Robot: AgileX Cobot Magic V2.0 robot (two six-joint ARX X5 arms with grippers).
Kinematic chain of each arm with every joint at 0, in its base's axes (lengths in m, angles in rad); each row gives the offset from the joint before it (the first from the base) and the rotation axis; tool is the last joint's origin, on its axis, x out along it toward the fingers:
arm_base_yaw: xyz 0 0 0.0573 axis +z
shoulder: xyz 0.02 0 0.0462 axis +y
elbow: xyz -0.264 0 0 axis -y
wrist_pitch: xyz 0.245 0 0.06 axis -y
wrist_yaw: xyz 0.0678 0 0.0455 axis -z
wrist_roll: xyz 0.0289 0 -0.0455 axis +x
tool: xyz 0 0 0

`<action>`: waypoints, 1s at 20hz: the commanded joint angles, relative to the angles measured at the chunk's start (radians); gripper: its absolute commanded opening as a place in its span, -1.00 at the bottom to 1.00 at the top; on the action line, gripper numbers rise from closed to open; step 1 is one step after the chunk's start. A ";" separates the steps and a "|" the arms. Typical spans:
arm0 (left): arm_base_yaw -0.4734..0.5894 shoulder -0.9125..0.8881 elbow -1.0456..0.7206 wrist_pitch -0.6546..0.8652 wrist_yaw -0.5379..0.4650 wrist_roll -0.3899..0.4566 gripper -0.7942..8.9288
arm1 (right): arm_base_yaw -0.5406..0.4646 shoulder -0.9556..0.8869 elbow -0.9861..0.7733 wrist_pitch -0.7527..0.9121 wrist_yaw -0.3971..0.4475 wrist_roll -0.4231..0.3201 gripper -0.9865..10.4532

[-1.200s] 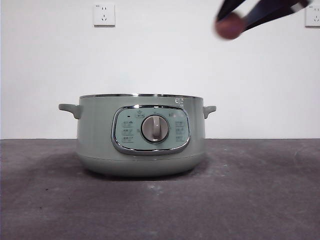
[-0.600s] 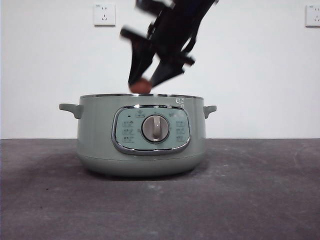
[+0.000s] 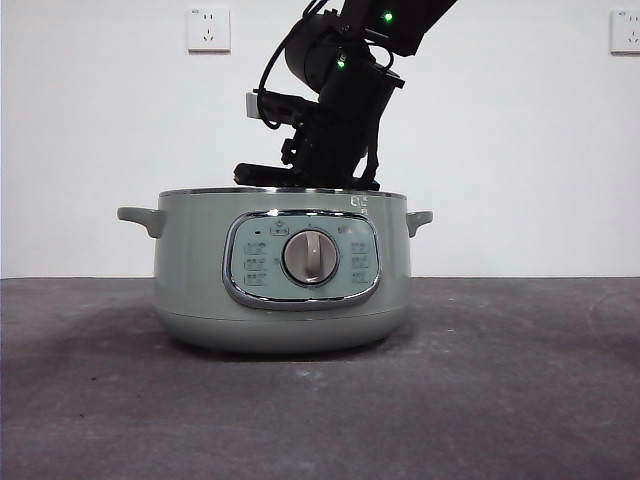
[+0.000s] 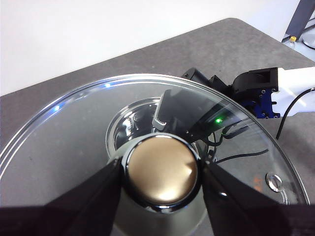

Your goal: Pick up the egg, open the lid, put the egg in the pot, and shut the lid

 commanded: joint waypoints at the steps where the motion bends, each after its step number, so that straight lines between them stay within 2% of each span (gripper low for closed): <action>1: -0.002 -0.014 0.015 0.043 0.011 0.011 -0.85 | 0.002 0.023 0.004 -0.044 0.002 -0.034 -0.85; 4: -0.002 -0.014 0.015 0.043 0.011 0.011 -0.85 | 0.002 0.024 0.004 -0.047 0.001 -0.035 -0.84; 5: -0.002 -0.014 0.015 0.042 0.011 0.011 -0.85 | 0.002 0.024 0.004 -0.047 -0.001 -0.035 -0.69; 7: -0.002 -0.014 0.015 0.041 0.011 0.011 -0.85 | 0.002 0.021 0.004 -0.033 0.000 -0.032 -0.08; 8: -0.002 -0.014 0.015 0.043 0.010 0.011 -0.85 | 0.002 0.012 0.006 -0.027 0.003 -0.027 0.01; 10: -0.002 -0.014 0.015 0.045 0.010 0.011 -0.85 | 0.000 -0.034 0.008 -0.001 0.004 -0.023 0.01; 13: -0.002 -0.005 0.015 0.052 0.010 0.011 -0.85 | -0.013 -0.171 0.008 -0.028 0.023 0.030 0.01; 16: -0.002 0.042 0.015 0.068 0.011 0.011 -0.85 | -0.044 -0.384 0.008 -0.129 0.121 0.097 0.01; 20: -0.009 0.158 0.015 0.148 0.042 0.011 -0.85 | -0.085 -0.652 0.008 -0.180 0.134 0.110 0.01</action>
